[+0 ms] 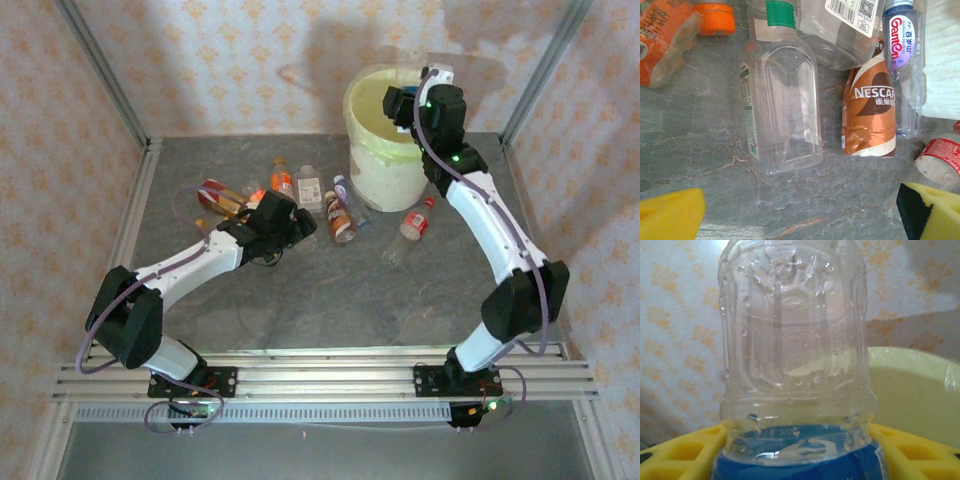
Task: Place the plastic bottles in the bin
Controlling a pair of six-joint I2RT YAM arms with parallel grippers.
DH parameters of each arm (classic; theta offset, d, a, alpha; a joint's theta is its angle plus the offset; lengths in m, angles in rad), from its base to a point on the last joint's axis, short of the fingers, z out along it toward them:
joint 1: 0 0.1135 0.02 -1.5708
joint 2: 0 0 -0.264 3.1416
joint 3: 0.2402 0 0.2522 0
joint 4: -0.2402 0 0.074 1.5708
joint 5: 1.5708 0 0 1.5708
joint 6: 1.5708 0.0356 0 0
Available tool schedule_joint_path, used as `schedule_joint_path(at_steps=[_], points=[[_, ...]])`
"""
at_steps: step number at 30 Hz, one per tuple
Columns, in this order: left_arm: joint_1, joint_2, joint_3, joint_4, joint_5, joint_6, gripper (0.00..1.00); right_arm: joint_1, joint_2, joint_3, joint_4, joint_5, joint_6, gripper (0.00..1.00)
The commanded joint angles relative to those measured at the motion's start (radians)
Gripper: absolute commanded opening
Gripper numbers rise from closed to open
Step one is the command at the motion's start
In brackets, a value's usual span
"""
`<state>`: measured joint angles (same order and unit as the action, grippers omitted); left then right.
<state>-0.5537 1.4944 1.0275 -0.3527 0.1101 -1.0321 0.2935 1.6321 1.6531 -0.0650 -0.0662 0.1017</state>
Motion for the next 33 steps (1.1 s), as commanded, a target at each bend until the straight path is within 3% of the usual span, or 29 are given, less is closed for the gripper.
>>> schedule_joint_path(at_steps=[1,5,11,23,28,33], points=[[0.006,-0.005,-0.028,0.061,0.036,-0.01,1.0,-0.016,0.063,0.068,0.021,0.046,0.071,0.53],[-0.006,0.002,0.002,-0.003,0.005,0.031,1.0,-0.022,0.134,0.139,-0.045,0.062,0.05,0.56],[-0.006,0.02,0.045,-0.049,-0.028,0.053,1.0,-0.024,0.26,0.344,-0.334,0.1,0.012,0.61],[-0.008,0.094,0.106,-0.087,-0.039,0.073,1.0,-0.024,0.49,0.699,-0.702,0.258,-0.062,0.7],[-0.011,0.121,0.115,-0.092,-0.038,0.073,1.0,-0.024,0.495,0.773,-0.728,0.245,-0.057,0.83],[-0.029,0.157,0.156,-0.148,-0.064,0.093,1.0,-0.023,0.4,0.72,-0.683,0.207,-0.056,0.89]])
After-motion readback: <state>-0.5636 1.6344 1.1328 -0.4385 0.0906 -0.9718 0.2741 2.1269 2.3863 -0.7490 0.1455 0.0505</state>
